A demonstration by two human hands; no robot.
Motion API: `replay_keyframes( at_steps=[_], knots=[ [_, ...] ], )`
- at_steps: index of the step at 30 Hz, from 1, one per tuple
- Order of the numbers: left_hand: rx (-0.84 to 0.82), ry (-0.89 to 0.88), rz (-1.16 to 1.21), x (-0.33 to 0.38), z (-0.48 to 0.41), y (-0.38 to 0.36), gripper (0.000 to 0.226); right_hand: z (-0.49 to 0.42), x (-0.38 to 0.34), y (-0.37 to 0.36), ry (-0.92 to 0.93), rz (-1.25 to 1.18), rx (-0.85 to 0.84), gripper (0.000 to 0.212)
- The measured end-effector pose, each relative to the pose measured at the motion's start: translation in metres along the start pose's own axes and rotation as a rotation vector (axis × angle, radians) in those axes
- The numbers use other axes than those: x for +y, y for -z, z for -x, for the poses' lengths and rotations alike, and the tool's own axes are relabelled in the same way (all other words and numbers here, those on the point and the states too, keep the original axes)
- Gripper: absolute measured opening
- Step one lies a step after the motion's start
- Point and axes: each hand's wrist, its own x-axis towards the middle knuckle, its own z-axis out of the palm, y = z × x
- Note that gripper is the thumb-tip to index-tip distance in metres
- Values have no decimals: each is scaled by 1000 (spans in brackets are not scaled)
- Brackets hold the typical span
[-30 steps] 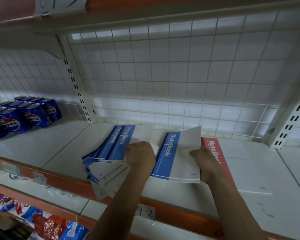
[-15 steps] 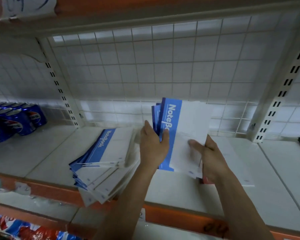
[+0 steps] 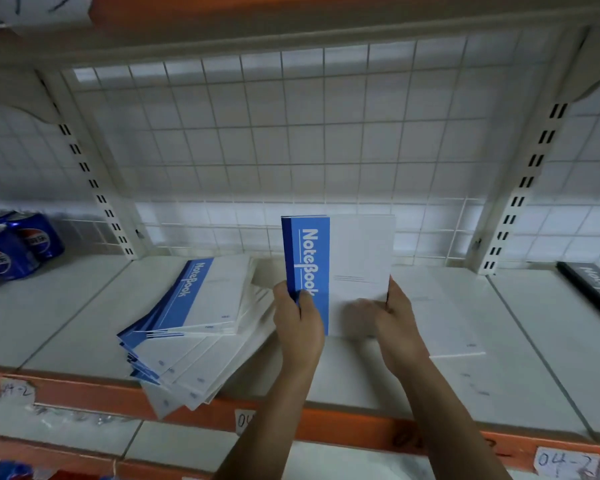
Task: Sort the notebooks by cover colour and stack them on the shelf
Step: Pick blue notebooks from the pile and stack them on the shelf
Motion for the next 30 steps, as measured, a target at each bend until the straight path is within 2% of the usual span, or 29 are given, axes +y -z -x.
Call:
replay_keyframes(
  at_steps=[5,9,13,15,19,22,24,30],
  knots=[
    [-96,75,-125,-8,-1,8,9,8,12,-11,-46,101,23,43],
    [-178,81,-193,-9,6,10,3,17,14,-13,0,158,105,41],
    [-239,-79,-216,7,22,2,10,29,7,8,60,144,224,14],
    [-260,-149,-218,19,32,-9,10,38,1,23,72,148,297,24],
    [-347,-196,-205,40,70,-42,15,60,-9,73,77,159,432,16],
    [-393,-206,-193,53,110,-76,23,81,-16,121,66,181,566,22],
    [-433,-206,-173,63,144,-101,20,99,-22,158,88,224,629,23],
    [-527,-123,-113,91,265,-181,20,160,-40,293,158,411,756,15]
  ],
)
